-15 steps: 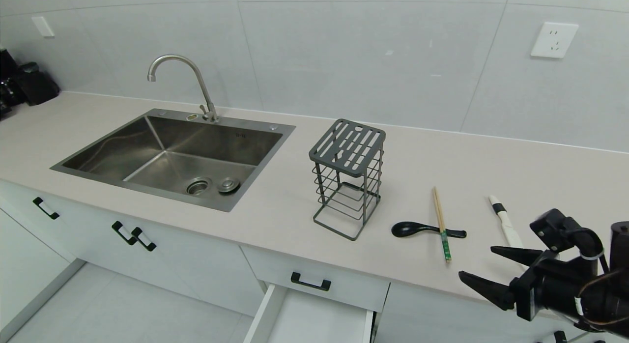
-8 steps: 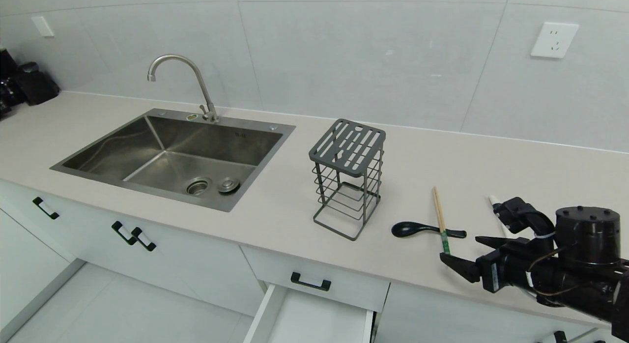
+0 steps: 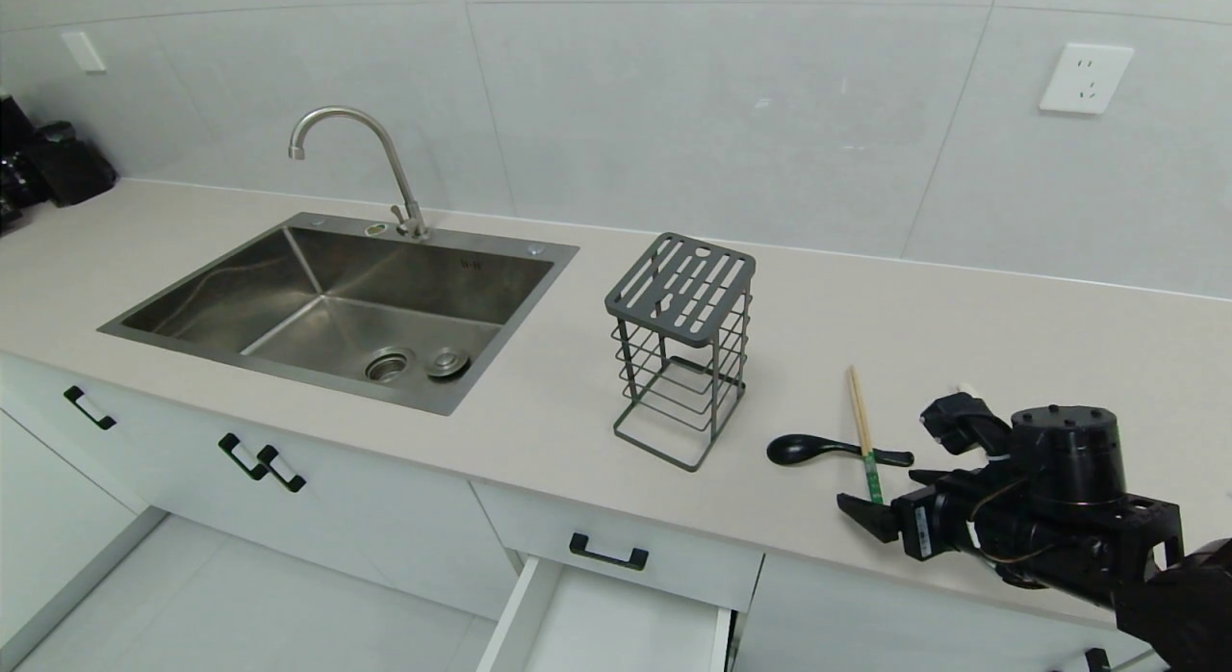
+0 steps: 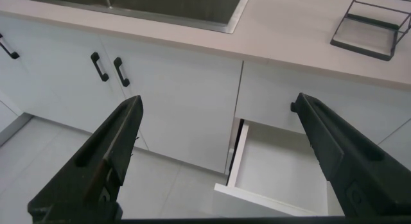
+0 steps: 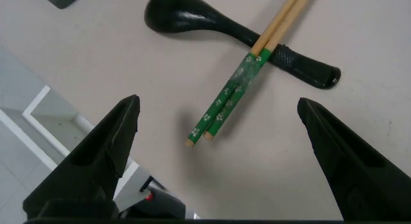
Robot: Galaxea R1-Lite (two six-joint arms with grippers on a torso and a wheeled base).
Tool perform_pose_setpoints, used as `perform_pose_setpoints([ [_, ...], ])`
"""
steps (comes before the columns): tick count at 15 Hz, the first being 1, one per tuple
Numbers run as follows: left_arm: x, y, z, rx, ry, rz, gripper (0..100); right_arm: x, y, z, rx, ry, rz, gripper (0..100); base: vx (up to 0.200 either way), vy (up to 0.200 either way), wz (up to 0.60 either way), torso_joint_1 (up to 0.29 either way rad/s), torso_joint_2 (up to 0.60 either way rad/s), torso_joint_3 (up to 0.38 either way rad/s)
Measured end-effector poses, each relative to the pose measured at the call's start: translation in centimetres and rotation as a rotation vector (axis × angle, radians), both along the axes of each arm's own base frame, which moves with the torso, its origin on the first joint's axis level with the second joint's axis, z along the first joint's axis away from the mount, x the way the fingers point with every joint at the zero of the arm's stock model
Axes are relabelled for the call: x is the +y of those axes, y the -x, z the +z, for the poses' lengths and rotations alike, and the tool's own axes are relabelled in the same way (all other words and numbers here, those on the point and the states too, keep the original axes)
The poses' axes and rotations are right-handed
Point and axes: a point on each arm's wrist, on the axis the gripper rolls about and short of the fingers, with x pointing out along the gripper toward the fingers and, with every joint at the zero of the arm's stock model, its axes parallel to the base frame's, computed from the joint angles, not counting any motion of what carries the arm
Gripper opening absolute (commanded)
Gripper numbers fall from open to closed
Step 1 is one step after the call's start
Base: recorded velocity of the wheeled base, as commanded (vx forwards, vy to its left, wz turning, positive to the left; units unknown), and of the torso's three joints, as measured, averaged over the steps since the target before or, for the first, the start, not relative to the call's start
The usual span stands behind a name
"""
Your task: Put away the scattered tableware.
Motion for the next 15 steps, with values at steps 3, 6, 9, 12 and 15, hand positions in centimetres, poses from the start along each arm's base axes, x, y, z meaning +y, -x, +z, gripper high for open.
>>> perform_pose_setpoints([
  [3,0.0,0.0,0.0,0.000,0.001,0.000,100,0.1,-0.3,-0.8,0.023,0.008,0.001,100,0.000,0.000,0.00,0.000,0.00,0.000],
  [6,0.0,0.0,0.0,0.000,-0.003,0.000,100,0.4,-1.0,-1.0,0.023,0.001,-0.004,100,0.000,0.000,0.00,0.000,0.00,0.000],
  [9,0.0,0.0,0.0,0.000,-0.007,0.000,100,0.7,-2.0,-1.3,0.018,-0.001,-0.004,100,0.000,0.000,0.00,0.000,0.00,0.000],
  [12,0.0,0.0,0.0,0.000,-0.008,0.000,100,1.0,-2.8,-1.6,0.012,-0.003,-0.004,100,0.000,0.000,0.00,0.000,0.00,0.000],
  [15,0.0,0.0,0.0,0.000,-0.007,0.000,100,1.4,-4.0,-1.6,-0.009,-0.005,-0.016,100,0.000,0.000,0.00,0.000,0.00,0.000],
])
